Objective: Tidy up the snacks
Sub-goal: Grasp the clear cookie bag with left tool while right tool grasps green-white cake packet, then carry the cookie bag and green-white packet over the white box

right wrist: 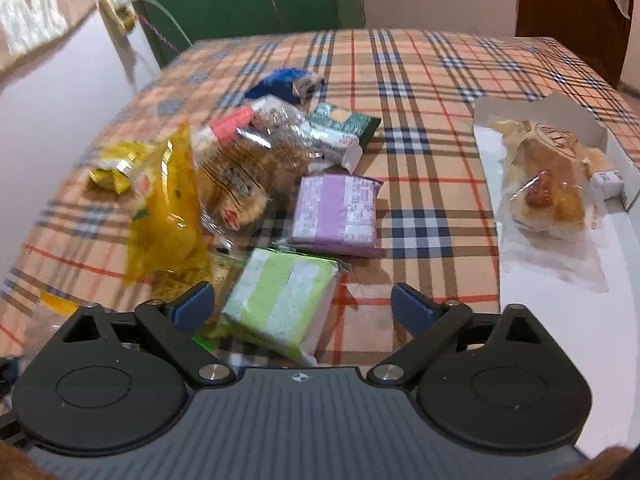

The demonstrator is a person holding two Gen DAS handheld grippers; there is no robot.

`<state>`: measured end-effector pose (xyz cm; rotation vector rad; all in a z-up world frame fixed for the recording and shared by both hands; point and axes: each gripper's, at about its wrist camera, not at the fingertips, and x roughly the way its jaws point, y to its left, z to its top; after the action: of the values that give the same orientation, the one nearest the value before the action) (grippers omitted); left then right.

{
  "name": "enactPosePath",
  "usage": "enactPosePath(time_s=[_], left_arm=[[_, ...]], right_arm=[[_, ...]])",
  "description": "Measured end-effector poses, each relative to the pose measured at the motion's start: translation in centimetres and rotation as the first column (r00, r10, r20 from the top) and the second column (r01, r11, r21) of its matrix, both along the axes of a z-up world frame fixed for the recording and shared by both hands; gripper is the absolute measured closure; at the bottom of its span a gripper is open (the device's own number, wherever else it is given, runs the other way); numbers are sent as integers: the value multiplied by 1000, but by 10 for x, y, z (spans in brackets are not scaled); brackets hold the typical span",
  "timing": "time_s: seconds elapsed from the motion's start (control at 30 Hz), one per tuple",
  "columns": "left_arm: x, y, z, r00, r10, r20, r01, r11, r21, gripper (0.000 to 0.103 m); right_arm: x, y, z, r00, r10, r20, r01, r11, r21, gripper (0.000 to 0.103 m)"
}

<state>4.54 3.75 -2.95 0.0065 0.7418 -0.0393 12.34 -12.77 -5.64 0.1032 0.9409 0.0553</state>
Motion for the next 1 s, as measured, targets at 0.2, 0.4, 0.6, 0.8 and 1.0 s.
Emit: enactPosePath(time_s=[0.2, 0.4, 0.6, 0.8, 1.0], left_arm=[[1, -2, -1, 1000, -6, 8, 6, 1000, -15, 62], [5, -12, -6, 1000, -18, 23, 17, 1000, 18, 62], [14, -19, -15, 1000, -12, 18, 11, 999, 45, 59], [11, -18, -11, 1000, 1, 18, -1, 1000, -2, 62], [2, -23, 0, 999, -1, 47, 2, 1000, -21, 63]], right_arm=[[-11, -20, 0, 998, -55, 21, 56, 998, -38, 2], [-6, -21, -5, 1000, -1, 28, 3, 998, -62, 0], [-6, -21, -3, 997, 31, 72, -22, 993, -119, 44], [-22, -35, 4, 997, 42, 71, -36, 996, -85, 44], [-48, -46, 20, 993, 52, 102, -47, 997, -56, 44]])
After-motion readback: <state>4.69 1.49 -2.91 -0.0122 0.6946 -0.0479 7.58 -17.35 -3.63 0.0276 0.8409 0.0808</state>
